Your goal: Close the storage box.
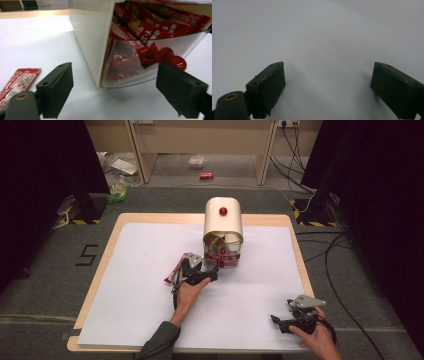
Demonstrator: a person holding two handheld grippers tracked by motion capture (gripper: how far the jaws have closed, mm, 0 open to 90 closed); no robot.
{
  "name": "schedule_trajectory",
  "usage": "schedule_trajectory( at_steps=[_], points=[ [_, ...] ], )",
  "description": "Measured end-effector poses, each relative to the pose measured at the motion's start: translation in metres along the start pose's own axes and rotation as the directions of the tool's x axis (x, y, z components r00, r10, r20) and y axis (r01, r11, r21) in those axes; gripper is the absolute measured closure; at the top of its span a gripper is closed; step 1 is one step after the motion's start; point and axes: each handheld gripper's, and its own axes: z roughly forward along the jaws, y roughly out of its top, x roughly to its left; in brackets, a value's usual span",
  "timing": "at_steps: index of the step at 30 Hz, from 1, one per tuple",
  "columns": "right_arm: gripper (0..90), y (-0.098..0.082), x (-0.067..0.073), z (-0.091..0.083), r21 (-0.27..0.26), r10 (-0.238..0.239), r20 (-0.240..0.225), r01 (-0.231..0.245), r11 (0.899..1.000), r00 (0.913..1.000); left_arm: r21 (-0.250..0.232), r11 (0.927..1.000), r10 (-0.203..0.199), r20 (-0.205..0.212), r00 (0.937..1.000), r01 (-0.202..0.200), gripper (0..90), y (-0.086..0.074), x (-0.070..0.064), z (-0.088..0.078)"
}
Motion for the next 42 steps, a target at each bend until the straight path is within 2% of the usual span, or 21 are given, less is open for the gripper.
schedule_trajectory(
  at_steps=[6,14,22,27,42],
  points=[
    [12.7,0.0,0.0,0.0,0.0,0.0,0.0,0.0,1.0,1.0,-0.018,0.9998,-0.003,0.0,1.0,0.003,16.2,-0.001,0.0,-0.002],
    [12.7,0.0,0.0,0.0,0.0,0.0,0.0,0.0,1.0,1.0,-0.019,0.9998,0.004,0.0,1.0,-0.004,17.2,-0.002,-0.001,-0.004],
    [12.7,0.0,0.0,0.0,0.0,0.0,0.0,0.0,1.0,1.0,-0.012,0.9999,-0.006,0.016,0.9999,0.006,17.2,-0.002,-0.002,-0.007],
    [12.7,0.0,0.0,0.0,0.0,0.0,0.0,0.0,1.0,1.0,-0.007,0.9999,0.012,0.024,0.9997,-0.011,17.2,0.0,0.0,-0.015],
    [12.7,0.0,0.0,0.0,-0.001,0.0,-0.001,0.0,1.0,1.0,-0.002,0.9997,0.026,0.031,0.9992,-0.026,17.1,0.003,0.008,-0.03]
  ],
)
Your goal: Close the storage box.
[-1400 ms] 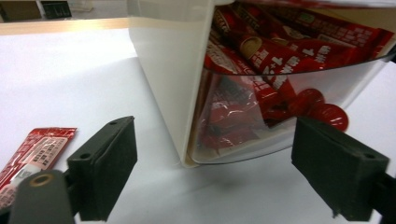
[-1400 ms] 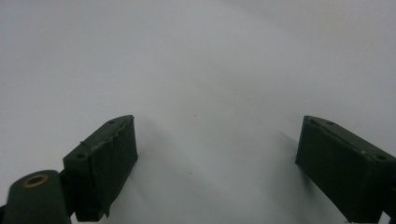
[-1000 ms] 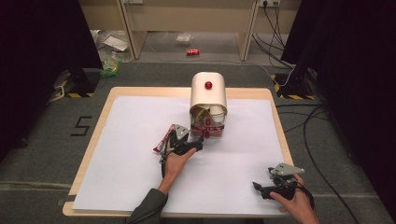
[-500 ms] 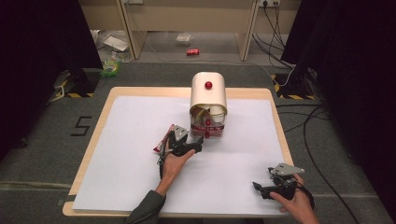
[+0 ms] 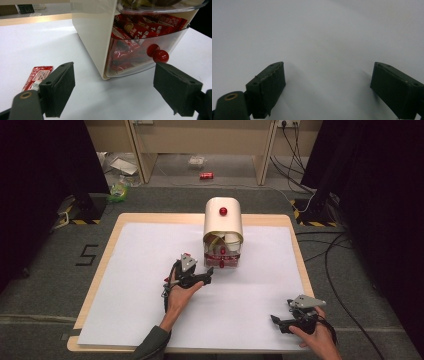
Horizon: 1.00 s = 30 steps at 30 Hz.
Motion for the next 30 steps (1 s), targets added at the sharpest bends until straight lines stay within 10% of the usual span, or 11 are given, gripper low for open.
schedule_trajectory(
  at_steps=[30],
  points=[
    [12.1,0.0,0.0,0.0,0.001,0.002,-0.004,-0.002,1.0,1.0,-0.008,0.9999,0.006,0.024,0.9997,-0.006,16.7,0.002,0.006,-0.025]
  ],
)
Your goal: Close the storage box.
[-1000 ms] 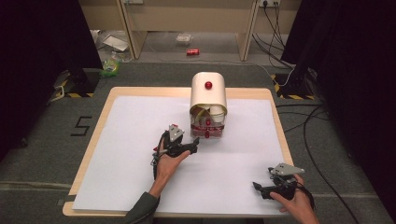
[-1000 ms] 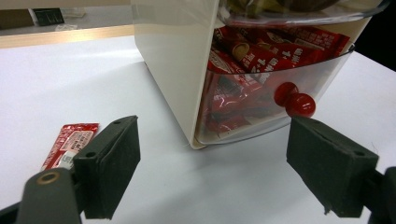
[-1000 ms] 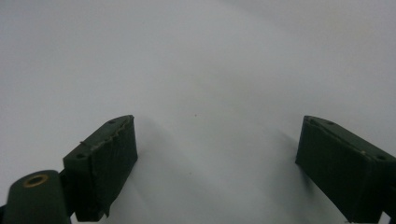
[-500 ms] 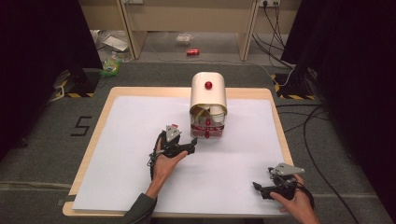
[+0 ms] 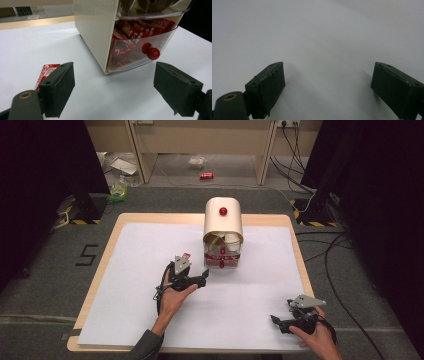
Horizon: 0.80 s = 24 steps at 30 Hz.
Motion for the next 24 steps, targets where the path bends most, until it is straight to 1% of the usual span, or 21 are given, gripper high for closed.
schedule_trajectory(
  at_steps=[10,14,17,22,24],
  points=[
    [12.1,0.0,0.0,0.0,0.002,-0.003,0.003,0.003,1.0,1.0,0.005,1.0,0.007,0.009,0.9999,-0.007,16.7,-0.003,-0.001,-0.004],
    [12.1,0.0,0.0,0.0,0.002,-0.003,0.004,0.003,1.0,1.0,0.0,0.9999,0.013,0.005,0.9999,-0.013,16.5,-0.003,0.0,-0.01],
    [12.1,0.0,0.0,0.0,0.002,-0.003,0.003,0.003,1.0,1.0,-0.014,0.9998,0.014,0.001,0.9999,-0.014,16.5,0.0,0.002,-0.017],
    [12.1,0.0,0.0,0.0,0.002,-0.003,0.003,0.003,1.0,1.0,-0.012,0.9997,0.019,-0.002,0.9998,-0.019,16.4,-0.001,0.003,-0.02],
    [12.1,0.0,0.0,0.0,0.002,-0.003,0.003,0.003,1.0,1.0,-0.004,0.9996,0.028,-0.001,0.9996,-0.028,16.4,-0.003,0.005,-0.023]
  ],
)
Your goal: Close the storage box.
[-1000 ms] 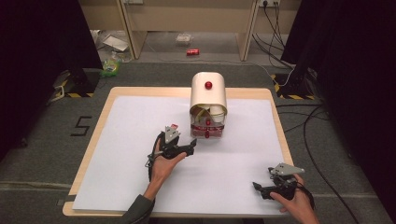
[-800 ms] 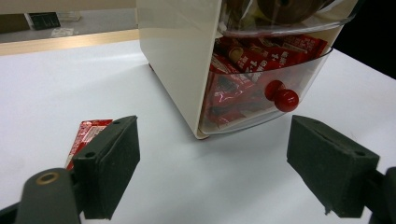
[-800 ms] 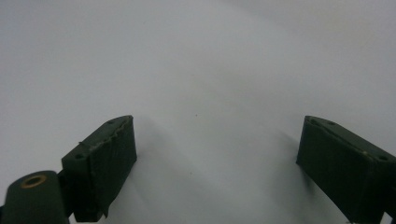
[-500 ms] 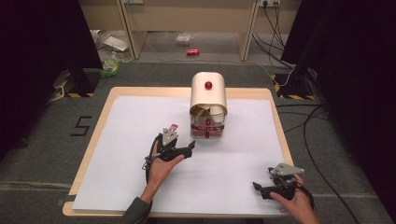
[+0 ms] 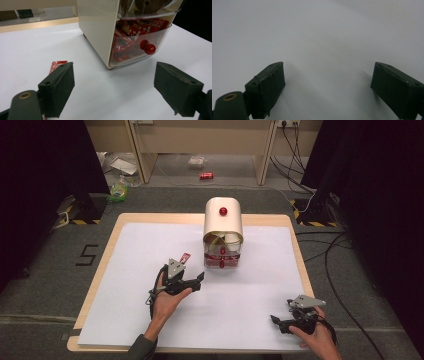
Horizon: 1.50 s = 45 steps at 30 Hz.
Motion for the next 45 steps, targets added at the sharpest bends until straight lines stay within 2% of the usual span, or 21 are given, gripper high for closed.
schedule_trajectory(
  at_steps=[6,15,21,33,40,45],
  points=[
    [12.1,0.0,0.0,0.0,0.0,0.0,0.0,0.0,1.0,1.0,0.003,1.0,0.004,-0.007,1.0,-0.004,16.4,-0.003,0.005,-0.009],
    [12.1,0.0,0.0,0.0,0.0,0.0,0.0,0.0,1.0,1.0,0.007,0.9997,-0.023,-0.033,0.9992,0.023,16.3,-0.013,0.024,-0.03],
    [12.0,0.0,0.0,0.0,0.0,0.0,0.0,0.0,1.0,1.0,0.018,0.9996,-0.021,-0.05,0.9985,0.022,16.2,-0.019,0.029,-0.036],
    [12.1,0.0,0.0,0.0,0.0,0.0,0.0,0.0,1.0,1.0,0.039,0.9992,0.003,-0.058,0.9983,-0.001,16.2,-0.028,0.03,-0.044],
    [12.1,0.0,0.0,0.0,0.0,0.0,0.0,0.0,1.0,1.0,0.074,0.9968,0.033,-0.057,0.9978,-0.029,16.2,-0.037,0.028,-0.048],
    [12.1,0.0,0.0,0.0,0.0,0.0,0.0,0.0,1.0,1.0,0.092,0.9954,0.031,-0.052,0.9981,-0.026,16.2,-0.044,0.027,-0.051]
  ],
)
